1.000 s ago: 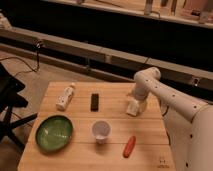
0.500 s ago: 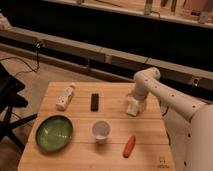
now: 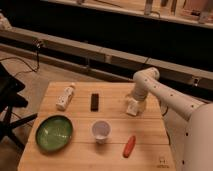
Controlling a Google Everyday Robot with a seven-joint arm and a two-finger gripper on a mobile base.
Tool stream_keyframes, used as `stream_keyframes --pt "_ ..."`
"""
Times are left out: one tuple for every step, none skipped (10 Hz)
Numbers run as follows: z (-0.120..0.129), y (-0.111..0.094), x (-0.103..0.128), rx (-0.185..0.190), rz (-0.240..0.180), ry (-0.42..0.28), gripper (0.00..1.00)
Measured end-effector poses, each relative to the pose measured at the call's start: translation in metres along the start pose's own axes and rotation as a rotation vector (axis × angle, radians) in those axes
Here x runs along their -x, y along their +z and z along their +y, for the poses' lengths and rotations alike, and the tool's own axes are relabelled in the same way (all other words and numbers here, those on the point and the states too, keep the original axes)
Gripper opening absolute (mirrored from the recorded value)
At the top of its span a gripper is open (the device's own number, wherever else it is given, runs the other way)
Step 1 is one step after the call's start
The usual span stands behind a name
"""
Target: Place the white sponge in the ceramic cup
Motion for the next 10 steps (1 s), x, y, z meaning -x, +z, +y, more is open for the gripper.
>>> stream_keyframes --pt "0.0030 0.0036 0.0011 0.015 -0.004 0.005 0.80" --pt "0.0049 0.0062 0.0031 0.029 -0.008 0.008 0.79" --pt "0.0064 0.0081 0.0047 0.038 -0.009 0.010 0.74" --pt "0.0082 0.0095 0.0054 0.049 -0.010 0.013 0.62" --pt "0.0090 0.0110 0.0058 0.056 -0.014 0.016 0.52" --pt "0.0086 0.0127 0.0072 0.063 -0.018 0.016 0.40" --pt "0.0090 0.0133 0.0079 0.066 -0.020 0.015 0.28" --pt "0.0094 0.0121 0.0079 0.066 -0.020 0.015 0.18" --pt "0.0091 0.0112 0.0085 0.068 -0.020 0.014 0.06" --pt "0.0084 0.0109 0.0091 0.069 -0.020 0.011 0.00"
